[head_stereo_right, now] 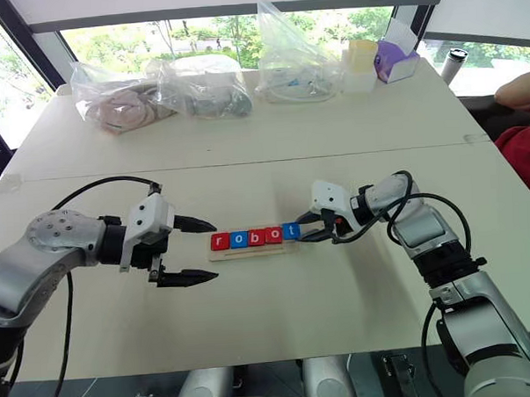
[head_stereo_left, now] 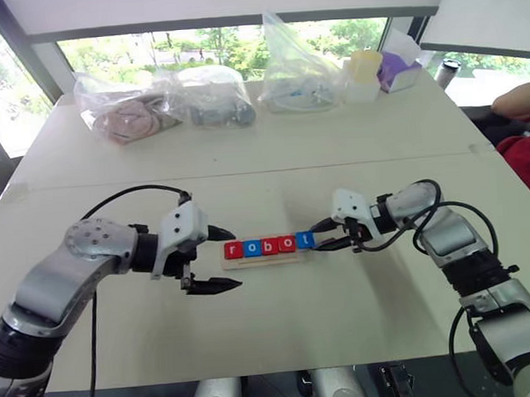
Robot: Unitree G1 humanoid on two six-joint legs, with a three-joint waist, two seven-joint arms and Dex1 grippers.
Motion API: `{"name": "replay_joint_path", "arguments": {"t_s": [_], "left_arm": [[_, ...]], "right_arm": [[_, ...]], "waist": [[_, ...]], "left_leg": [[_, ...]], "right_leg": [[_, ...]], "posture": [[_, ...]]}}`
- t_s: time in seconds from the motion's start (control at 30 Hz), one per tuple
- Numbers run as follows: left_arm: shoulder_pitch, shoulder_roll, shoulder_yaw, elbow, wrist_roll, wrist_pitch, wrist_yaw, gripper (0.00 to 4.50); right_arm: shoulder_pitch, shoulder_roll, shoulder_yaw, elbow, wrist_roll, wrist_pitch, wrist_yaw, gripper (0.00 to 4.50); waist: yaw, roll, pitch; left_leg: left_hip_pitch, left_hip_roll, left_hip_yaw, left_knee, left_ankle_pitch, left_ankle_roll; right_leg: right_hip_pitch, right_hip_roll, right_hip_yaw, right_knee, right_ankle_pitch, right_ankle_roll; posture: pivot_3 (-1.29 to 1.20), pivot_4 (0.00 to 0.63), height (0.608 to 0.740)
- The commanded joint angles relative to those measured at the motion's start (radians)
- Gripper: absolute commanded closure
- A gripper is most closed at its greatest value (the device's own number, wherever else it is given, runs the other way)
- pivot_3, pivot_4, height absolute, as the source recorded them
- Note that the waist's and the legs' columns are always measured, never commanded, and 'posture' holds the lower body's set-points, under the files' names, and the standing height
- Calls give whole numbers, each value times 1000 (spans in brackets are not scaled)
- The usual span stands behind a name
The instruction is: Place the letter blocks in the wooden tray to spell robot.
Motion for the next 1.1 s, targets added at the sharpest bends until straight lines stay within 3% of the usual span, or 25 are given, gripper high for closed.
{"name": "replay_joint_path", "arguments": {"t_s": [0.03,0.57,1.1], "left_arm": [[3,0,15,-28,-3,-6,9,0],[4,-1,14,-33,-7,-3,20,0],[-1,-14,3,-35,-2,-4,25,0]], "right_arm": [[-20,4,2,-1,-11,-18,10,3430],[-9,-8,-44,-32,5,12,-8,3430],[2,18,-10,-30,-15,5,-18,3430]], "waist": [[0,0,0],[0,0,0],[-1,0,0]], "left_leg": [[0,0,0,0,0,0],[0,0,0,0,0,0],[0,0,0,0,0,0]], "right_leg": [[0,0,0,0,0,0],[0,0,0,0,0,0],[0,0,0,0,1,1]], "posture": [[0,150,740],[0,150,740],[0,150,740]]}}
